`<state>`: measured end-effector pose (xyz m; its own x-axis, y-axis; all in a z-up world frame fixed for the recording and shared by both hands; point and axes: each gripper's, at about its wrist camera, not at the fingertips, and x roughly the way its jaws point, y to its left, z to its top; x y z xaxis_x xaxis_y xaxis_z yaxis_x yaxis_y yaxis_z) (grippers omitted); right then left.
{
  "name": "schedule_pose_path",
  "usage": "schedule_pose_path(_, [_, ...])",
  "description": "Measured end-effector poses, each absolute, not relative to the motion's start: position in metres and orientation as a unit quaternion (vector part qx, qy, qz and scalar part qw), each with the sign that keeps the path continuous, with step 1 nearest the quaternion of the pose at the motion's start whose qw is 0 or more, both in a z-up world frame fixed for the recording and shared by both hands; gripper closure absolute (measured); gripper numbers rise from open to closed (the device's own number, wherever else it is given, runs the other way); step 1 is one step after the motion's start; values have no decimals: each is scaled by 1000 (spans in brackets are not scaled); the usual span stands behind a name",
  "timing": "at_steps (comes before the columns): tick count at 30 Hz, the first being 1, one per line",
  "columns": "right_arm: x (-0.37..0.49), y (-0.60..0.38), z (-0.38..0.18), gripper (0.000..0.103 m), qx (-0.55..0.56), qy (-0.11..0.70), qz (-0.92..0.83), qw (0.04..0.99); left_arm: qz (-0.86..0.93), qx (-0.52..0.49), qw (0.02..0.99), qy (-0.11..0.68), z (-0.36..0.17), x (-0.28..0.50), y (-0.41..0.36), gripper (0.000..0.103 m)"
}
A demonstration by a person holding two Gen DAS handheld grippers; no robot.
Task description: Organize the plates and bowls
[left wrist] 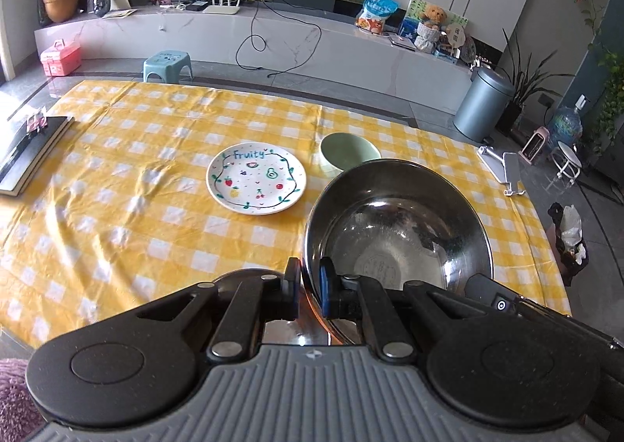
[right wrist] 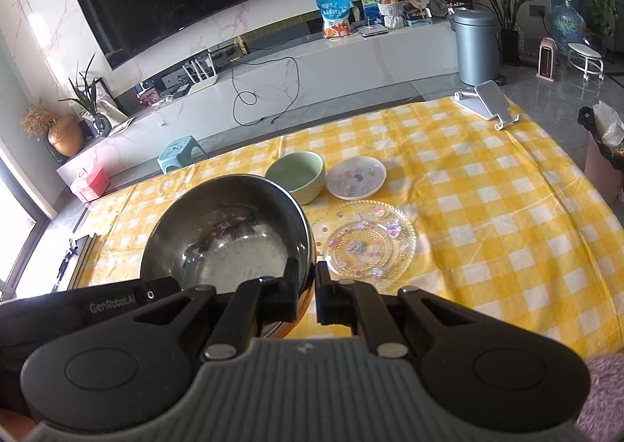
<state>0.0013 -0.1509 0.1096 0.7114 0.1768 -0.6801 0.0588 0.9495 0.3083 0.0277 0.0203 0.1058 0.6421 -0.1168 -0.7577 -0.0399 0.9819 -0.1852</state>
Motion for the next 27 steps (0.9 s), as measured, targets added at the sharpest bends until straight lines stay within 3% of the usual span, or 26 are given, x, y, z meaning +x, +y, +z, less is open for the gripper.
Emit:
schedule_pose_path(12, [-19, -89, 105, 98, 118, 390, 84, 909, 29, -135, 896, 422, 91, -2, 79, 93])
schedule_pose_path(27, [1, -84, 65, 98, 116, 439, 78, 887, 26, -146, 870, 471, 49, 2, 86, 92])
